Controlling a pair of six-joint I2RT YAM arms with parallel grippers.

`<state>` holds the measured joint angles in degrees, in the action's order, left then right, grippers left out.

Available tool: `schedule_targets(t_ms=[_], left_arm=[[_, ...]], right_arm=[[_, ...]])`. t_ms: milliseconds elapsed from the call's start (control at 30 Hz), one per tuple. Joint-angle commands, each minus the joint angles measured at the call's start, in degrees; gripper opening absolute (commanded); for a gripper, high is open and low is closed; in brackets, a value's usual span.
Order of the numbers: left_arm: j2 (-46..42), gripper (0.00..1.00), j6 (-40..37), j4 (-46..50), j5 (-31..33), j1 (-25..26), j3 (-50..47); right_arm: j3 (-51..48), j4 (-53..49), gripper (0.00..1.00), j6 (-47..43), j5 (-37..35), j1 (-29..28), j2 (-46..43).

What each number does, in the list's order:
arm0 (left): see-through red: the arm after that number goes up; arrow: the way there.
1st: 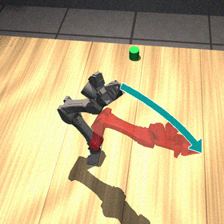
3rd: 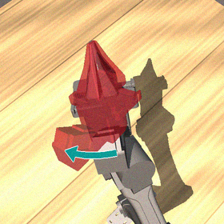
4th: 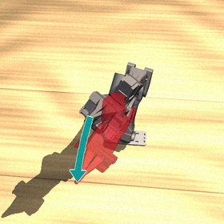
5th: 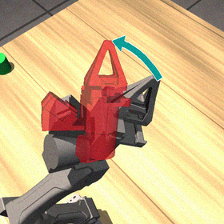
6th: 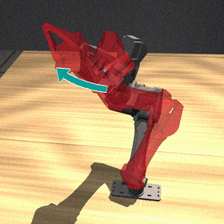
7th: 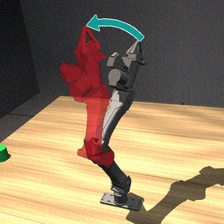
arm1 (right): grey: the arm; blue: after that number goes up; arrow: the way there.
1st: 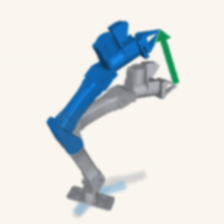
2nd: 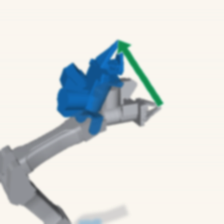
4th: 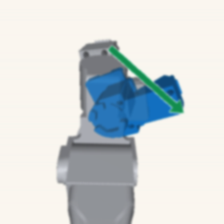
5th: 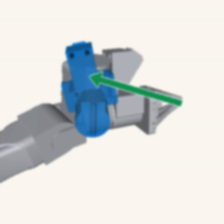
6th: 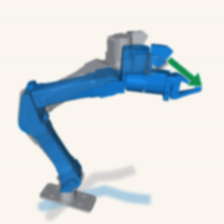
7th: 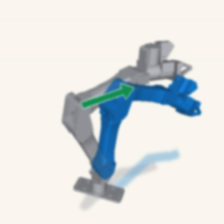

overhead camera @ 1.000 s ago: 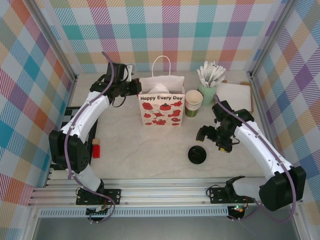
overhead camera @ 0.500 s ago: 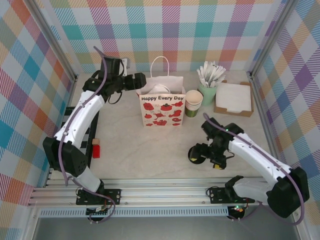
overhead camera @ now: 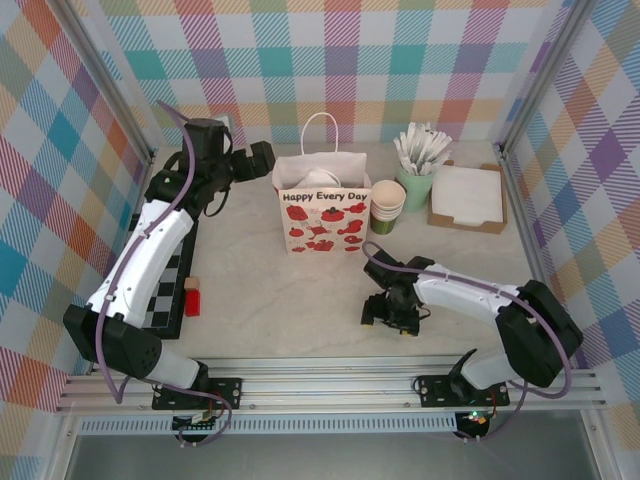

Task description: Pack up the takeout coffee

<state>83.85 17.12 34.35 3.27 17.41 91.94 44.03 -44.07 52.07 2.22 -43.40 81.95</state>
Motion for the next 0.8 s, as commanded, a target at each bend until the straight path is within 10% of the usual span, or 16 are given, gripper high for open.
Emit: schedule_targets(t_ms=[0,233,767], left_arm=[[-0.8,1.0,0.6,-0.6,2.8,-0.7,-0.7],[0.4,1.0,0.8,-0.6,3.0,-0.7,0.1],[0.8,1.0,0.5,1.8,8.5,-1.0,0.4]], right_arm=[[-1.0,3.2,0.78,2.0,-3.5,-0.4,1.6],[2.0,3.2,0.59,0.9,-6.2,4.6,6.9],[19.8,5.2,0.54,-18.6,-10.7,21.3,21.0]])
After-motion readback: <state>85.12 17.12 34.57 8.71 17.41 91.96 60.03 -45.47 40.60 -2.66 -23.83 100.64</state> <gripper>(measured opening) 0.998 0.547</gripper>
